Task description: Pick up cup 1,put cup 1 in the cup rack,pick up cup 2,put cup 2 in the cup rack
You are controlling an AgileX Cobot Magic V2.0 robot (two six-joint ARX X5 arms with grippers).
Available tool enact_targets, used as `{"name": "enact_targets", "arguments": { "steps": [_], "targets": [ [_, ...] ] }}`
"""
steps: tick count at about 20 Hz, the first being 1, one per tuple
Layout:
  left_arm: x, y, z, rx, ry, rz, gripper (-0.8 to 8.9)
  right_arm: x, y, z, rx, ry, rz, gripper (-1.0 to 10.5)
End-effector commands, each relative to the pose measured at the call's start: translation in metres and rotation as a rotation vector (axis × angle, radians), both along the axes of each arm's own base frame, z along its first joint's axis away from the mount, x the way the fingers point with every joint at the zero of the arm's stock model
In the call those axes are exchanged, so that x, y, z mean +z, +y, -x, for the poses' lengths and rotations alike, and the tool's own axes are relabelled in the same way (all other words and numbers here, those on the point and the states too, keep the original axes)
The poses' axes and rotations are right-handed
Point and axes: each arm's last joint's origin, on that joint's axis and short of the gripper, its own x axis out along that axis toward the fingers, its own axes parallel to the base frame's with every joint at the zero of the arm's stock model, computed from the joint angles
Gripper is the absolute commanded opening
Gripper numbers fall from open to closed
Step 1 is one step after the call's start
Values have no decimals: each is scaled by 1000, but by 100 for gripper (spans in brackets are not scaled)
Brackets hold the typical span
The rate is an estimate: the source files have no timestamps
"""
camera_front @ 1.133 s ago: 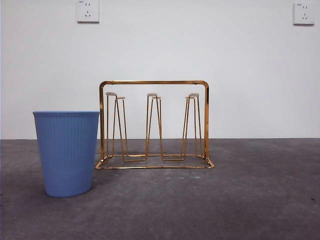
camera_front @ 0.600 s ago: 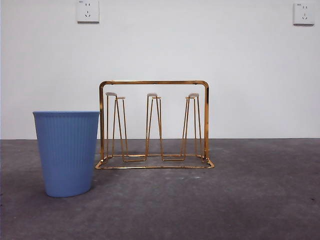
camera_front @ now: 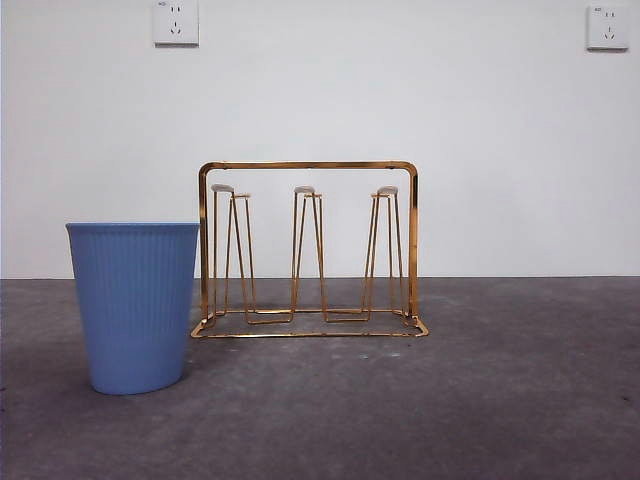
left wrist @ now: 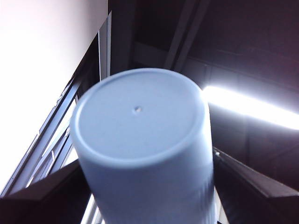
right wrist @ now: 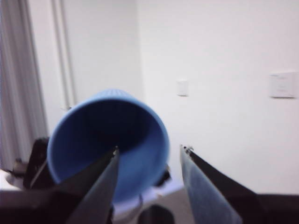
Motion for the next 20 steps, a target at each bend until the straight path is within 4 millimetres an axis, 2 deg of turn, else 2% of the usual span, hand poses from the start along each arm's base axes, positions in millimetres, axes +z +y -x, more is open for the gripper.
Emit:
{"name": "enact_targets", "arguments": {
  "steps": [1, 6, 12, 16, 20],
  "targets": [
    [2, 0, 1, -1, -20, -33, -8, -8, -15, 12, -105, 14, 96, 224],
    [-8, -9, -8, 70, 67, -222, -8, -19, -51, 41, -300, 41, 204, 221],
    [-40, -32, -14, 247, 221, -565, -8, -29, -86, 73, -430, 70, 224, 221],
    [-63, -45, -12, 445, 308, -765, -8, -32, -96, 81, -493, 61, 240, 220],
    [-78, -56, -10, 598, 353, -879, -8, -35, -97, 82, -497, 77, 264, 220]
  ]
}}
